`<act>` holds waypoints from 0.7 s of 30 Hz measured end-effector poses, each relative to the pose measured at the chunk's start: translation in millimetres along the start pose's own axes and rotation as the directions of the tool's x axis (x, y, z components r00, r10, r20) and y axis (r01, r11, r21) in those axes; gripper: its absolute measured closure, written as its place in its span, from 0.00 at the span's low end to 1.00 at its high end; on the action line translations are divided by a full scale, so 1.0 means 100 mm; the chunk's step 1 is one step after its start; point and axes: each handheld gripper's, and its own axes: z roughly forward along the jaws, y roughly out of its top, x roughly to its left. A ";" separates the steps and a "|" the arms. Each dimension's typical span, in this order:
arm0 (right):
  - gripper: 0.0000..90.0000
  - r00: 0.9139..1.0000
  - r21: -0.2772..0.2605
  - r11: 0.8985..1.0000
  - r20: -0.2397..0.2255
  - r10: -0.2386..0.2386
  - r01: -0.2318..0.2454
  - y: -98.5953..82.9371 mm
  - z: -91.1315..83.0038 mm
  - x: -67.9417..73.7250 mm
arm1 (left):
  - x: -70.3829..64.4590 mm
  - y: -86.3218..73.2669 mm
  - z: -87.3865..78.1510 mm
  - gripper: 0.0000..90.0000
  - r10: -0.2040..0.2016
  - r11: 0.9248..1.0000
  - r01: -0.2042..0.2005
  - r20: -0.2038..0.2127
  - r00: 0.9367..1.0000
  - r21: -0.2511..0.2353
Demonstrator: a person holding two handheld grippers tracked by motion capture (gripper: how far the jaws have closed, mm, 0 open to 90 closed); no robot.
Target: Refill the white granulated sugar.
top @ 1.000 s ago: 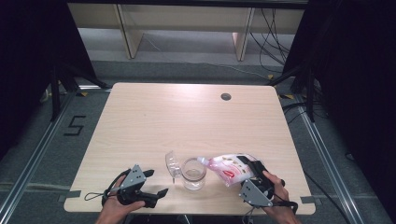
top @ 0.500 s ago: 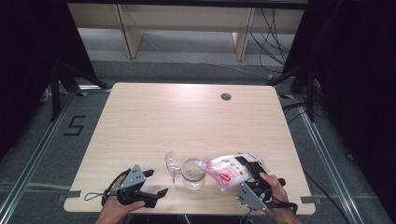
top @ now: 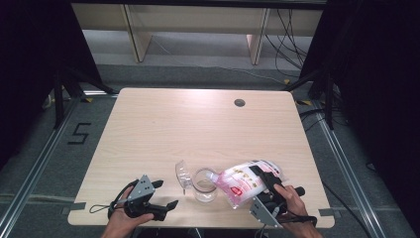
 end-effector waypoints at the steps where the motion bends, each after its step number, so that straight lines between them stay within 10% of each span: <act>1: 0.52 1.000 -0.005 1.000 0.001 0.014 -0.014 -0.01 0.01 0.02 | 0.00 0.00 0.00 0.17 0.000 1.000 0.000 0.000 1.000 0.000; 21: 0.53 0.990 -0.001 0.991 0.019 -0.137 0.137 -0.01 0.10 -0.10 | 0.01 -0.01 0.00 0.17 0.001 1.000 -0.001 -0.010 1.000 0.003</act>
